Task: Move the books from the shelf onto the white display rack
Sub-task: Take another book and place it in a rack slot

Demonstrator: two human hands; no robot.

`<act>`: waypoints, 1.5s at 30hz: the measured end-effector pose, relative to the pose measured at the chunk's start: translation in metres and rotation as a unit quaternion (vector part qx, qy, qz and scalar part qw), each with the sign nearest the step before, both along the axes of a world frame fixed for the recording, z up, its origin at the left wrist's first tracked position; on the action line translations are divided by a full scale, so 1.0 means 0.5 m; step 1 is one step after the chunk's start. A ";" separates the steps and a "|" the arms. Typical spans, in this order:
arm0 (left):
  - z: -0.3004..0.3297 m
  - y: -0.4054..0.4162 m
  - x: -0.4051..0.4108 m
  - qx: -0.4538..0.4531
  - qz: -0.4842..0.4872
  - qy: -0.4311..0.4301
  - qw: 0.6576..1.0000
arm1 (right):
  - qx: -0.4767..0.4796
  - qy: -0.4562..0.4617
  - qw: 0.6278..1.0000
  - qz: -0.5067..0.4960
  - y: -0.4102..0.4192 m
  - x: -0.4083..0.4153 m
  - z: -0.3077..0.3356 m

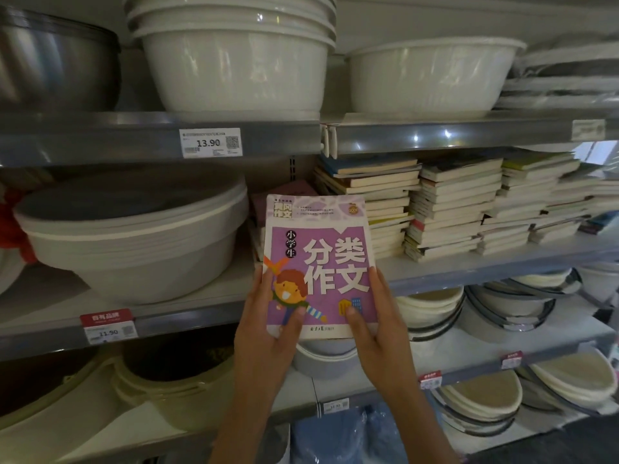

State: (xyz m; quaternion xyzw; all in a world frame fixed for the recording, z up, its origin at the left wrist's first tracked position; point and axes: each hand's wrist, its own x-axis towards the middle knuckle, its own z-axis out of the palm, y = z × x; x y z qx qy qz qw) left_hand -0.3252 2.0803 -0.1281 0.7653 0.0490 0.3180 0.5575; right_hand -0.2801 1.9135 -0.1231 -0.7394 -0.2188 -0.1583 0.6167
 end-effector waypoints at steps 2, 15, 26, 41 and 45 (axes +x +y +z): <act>0.007 -0.045 -0.019 0.011 -0.015 -0.008 1.000 | 0.007 -0.016 1.000 -0.015 -0.043 -0.021 0.000; 0.001 -0.459 -0.090 0.078 -0.122 -0.064 0.987 | -0.028 -0.019 0.988 -0.151 -0.477 -0.169 -0.028; -0.021 -0.851 -0.142 0.062 -0.294 -0.064 0.952 | 0.001 0.008 0.958 -0.287 -0.854 -0.345 -0.041; -0.060 -1.257 -0.016 0.036 -0.464 -0.051 0.884 | -0.009 0.014 0.888 -0.460 -1.193 -0.340 -0.059; -0.050 -1.373 0.075 0.015 -0.486 -0.050 0.873 | -0.017 0.023 0.874 -0.484 -1.297 -0.255 -0.046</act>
